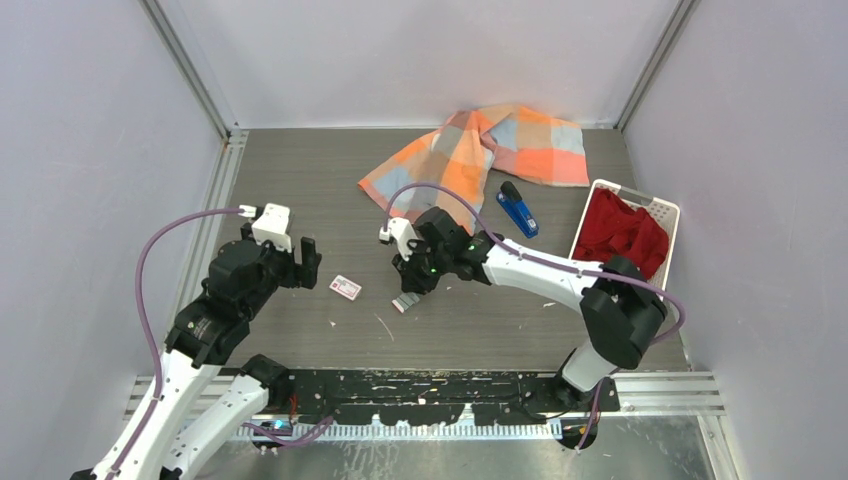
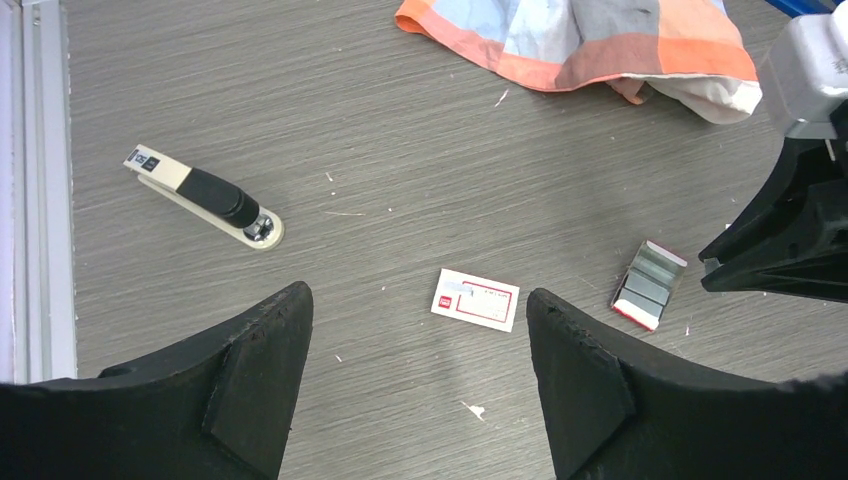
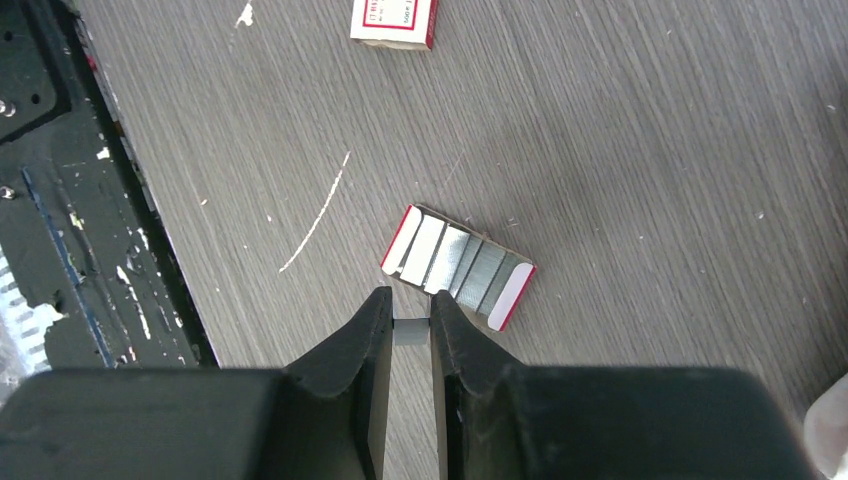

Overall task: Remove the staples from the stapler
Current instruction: Place the staple in the staple box.

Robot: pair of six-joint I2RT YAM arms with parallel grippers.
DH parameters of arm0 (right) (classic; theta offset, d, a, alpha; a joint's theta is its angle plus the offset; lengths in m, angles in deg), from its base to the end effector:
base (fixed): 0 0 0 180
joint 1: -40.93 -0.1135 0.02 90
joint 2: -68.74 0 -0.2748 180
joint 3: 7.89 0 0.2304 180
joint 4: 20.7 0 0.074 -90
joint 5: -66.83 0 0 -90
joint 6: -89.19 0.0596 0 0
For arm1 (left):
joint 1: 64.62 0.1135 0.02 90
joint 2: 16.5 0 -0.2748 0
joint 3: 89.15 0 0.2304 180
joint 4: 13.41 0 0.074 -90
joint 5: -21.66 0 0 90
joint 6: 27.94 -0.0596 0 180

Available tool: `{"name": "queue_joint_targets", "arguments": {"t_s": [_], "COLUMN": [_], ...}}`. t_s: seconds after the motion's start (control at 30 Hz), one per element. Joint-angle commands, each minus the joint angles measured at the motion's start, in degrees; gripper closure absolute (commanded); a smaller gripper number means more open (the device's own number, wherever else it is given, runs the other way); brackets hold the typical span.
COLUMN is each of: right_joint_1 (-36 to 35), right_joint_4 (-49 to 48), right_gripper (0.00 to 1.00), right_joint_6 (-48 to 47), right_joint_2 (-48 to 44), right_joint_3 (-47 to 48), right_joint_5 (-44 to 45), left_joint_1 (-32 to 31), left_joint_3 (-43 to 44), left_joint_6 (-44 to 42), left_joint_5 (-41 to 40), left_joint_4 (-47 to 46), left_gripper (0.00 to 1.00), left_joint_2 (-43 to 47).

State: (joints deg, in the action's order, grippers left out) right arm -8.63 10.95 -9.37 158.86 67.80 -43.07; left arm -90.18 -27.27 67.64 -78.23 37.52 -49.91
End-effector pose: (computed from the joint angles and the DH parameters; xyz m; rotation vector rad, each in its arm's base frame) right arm 0.2012 0.2673 0.2372 -1.3351 2.0476 0.7450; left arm 0.1089 -0.0407 0.3239 0.2281 1.9481 -0.1882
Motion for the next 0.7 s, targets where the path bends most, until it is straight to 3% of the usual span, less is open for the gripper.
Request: {"name": "queue_joint_targets", "arguments": {"t_s": [0.0, 0.67], "right_joint_1": [-0.8, -3.3], "right_joint_4": [-1.4, -0.6], "right_gripper": [0.85, 0.84], "right_joint_6": [1.3, 1.2], "right_joint_2": [1.2, 7.0], "right_joint_3": [2.6, 4.7], "right_joint_5": [2.3, 9.7], "left_joint_1": [0.5, 0.6], "left_joint_3": [0.5, 0.5], "left_joint_6": [0.3, 0.5], "left_joint_5": [1.0, 2.3], "left_joint_4": [-3.2, -3.4], "left_gripper": [0.22, 0.22], "left_joint_2": [-0.1, 0.1]}}
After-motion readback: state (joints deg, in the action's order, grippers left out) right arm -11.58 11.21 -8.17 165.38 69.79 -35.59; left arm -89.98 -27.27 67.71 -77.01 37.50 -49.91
